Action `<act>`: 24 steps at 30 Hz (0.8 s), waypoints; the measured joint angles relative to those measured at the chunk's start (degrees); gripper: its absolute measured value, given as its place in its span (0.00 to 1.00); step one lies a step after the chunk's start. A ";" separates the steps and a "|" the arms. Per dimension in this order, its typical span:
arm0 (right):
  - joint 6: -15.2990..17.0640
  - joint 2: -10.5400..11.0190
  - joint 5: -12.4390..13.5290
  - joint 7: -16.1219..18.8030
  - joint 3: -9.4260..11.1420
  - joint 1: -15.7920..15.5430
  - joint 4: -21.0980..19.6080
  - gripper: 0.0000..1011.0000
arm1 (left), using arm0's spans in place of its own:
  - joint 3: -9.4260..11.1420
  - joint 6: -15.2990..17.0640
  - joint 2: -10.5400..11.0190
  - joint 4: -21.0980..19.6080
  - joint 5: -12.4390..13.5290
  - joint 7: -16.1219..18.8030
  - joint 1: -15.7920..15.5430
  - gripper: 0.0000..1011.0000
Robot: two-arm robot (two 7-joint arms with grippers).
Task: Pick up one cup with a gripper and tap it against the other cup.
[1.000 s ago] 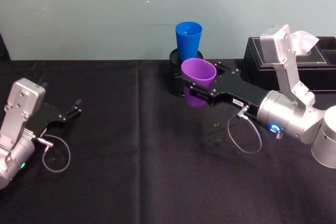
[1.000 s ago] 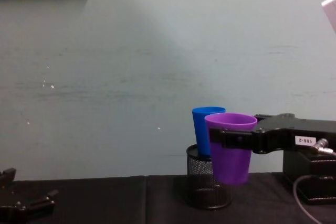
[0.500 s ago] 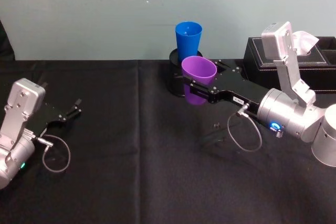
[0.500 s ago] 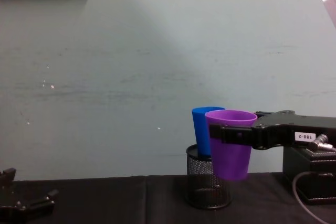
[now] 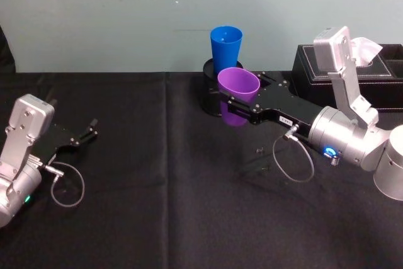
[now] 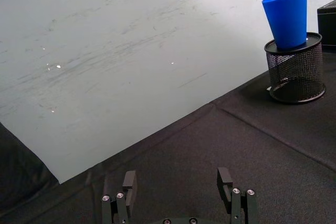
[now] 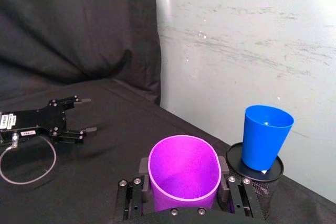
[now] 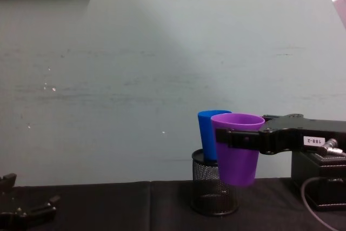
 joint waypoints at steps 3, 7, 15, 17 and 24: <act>-0.02 0.00 -0.01 0.01 0.00 0.00 0.00 0.72 | 0.00 0.00 0.00 0.00 0.00 0.00 0.00 0.99; -0.04 0.00 -0.03 0.03 0.00 0.00 0.00 0.72 | 0.00 0.00 0.00 0.00 0.00 0.00 0.00 0.99; -0.06 0.00 -0.07 0.05 0.00 0.00 0.00 0.72 | 0.00 0.00 0.00 0.00 0.00 0.00 0.00 0.99; -0.06 0.00 -0.07 0.06 0.00 0.00 0.00 0.72 | 0.00 0.00 0.00 0.00 0.00 0.00 0.00 0.99; -0.06 0.00 -0.07 0.09 0.00 0.00 0.00 0.72 | 0.00 0.00 0.00 0.00 0.00 0.00 0.00 0.99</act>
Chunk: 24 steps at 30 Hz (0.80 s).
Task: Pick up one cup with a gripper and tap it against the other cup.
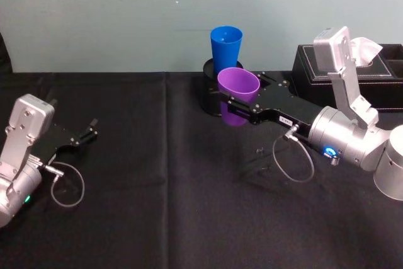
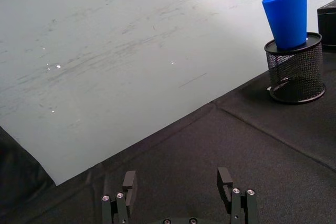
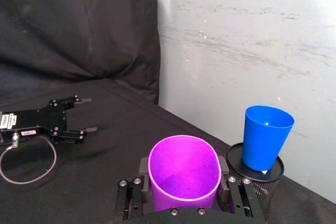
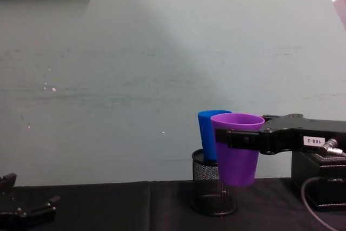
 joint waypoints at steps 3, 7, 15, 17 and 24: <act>0.00 0.00 0.00 0.01 0.00 0.00 0.00 0.72 | 0.00 0.00 0.00 0.00 0.00 0.00 0.00 0.99; 0.00 0.00 0.00 0.01 0.00 0.00 0.00 0.72 | 0.00 0.00 0.00 0.00 0.00 0.00 0.00 0.99; 0.00 0.00 0.00 0.01 0.00 0.00 0.00 0.72 | 0.00 0.00 0.00 0.00 0.00 0.00 0.00 0.99; 0.00 0.00 0.00 0.01 0.00 0.00 0.00 0.72 | 0.00 0.00 0.00 0.00 0.00 0.00 0.00 0.99; 0.00 0.00 0.00 0.02 0.00 0.00 0.00 0.72 | 0.00 0.00 0.00 0.00 0.00 0.00 0.01 0.99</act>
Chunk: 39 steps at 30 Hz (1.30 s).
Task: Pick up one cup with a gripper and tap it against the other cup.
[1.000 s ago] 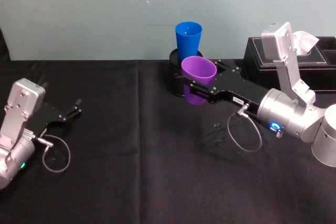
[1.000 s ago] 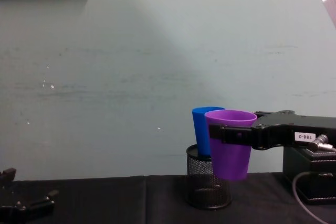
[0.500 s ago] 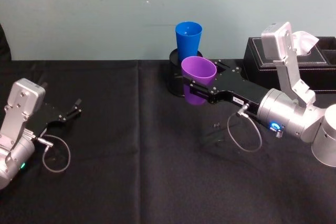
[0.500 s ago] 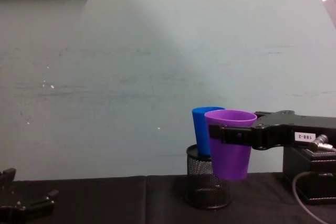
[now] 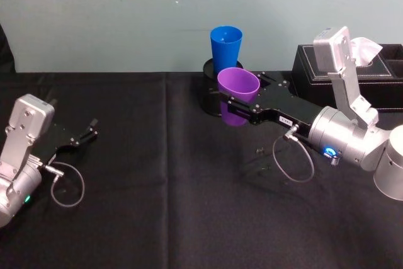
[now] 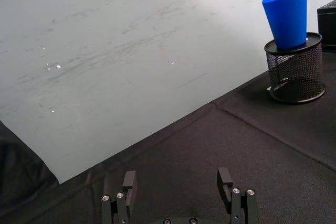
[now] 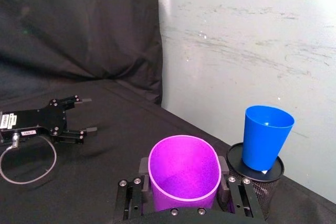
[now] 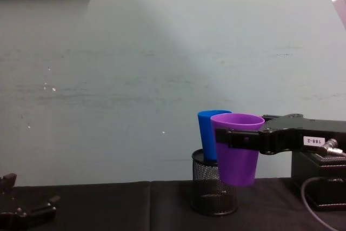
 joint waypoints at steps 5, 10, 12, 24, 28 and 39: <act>0.00 0.00 0.00 0.00 0.00 0.00 0.00 0.72 | 0.00 0.00 0.00 0.00 0.00 0.00 0.00 0.99; 0.00 0.00 0.00 0.00 0.00 0.00 0.00 0.72 | 0.00 0.00 0.00 0.00 0.00 0.00 0.00 0.99; 0.00 0.00 0.00 0.00 0.00 0.00 0.00 0.72 | 0.00 0.00 0.00 0.00 0.00 0.00 0.00 0.99; 0.00 0.00 0.00 0.00 0.00 0.00 0.00 0.72 | 0.00 0.00 0.00 0.00 0.00 0.00 0.00 0.99; 0.00 0.00 0.00 -0.01 0.00 0.00 0.00 0.72 | 0.00 0.00 0.00 0.00 0.00 0.00 0.00 0.99; 0.00 0.00 0.00 0.00 0.00 0.00 0.00 0.72 | 0.00 0.00 0.00 0.00 0.00 0.00 0.00 0.99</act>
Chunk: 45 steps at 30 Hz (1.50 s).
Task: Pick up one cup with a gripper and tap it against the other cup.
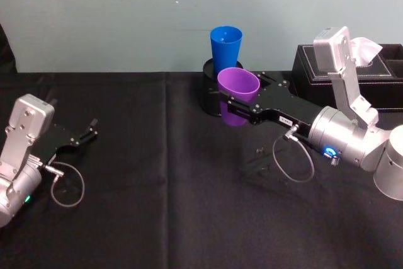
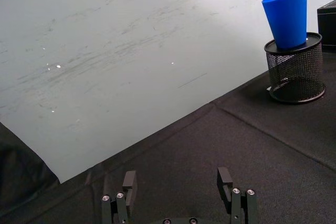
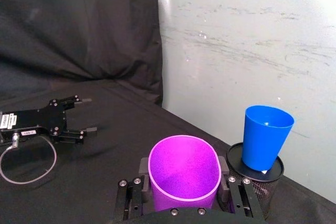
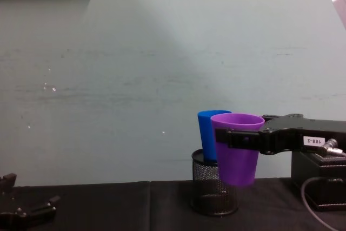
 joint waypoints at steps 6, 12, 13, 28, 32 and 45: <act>0.00 0.00 0.00 0.00 0.00 0.00 0.00 0.72 | 0.00 0.00 0.00 0.00 0.00 0.00 0.00 0.99; -0.05 0.02 0.03 -0.01 -0.08 0.07 0.03 0.72 | 0.00 0.00 0.00 0.00 0.00 0.00 0.00 0.99; -0.17 -0.02 0.06 -0.02 -0.31 0.35 0.34 0.72 | 0.00 0.00 0.00 0.00 0.00 0.00 0.00 0.99; -0.86 -2.96 0.75 -0.13 -1.22 5.08 8.43 0.72 | 0.00 0.00 0.00 0.01 0.00 0.00 0.00 0.99; -1.40 -4.19 0.25 -0.07 -1.86 7.20 11.71 0.72 | 0.00 0.00 0.00 0.01 0.00 0.00 0.00 0.99; -3.53 -8.68 -2.63 -2.25 -2.33 12.12 20.83 0.72 | 0.00 0.00 0.00 0.00 0.00 0.00 0.00 0.99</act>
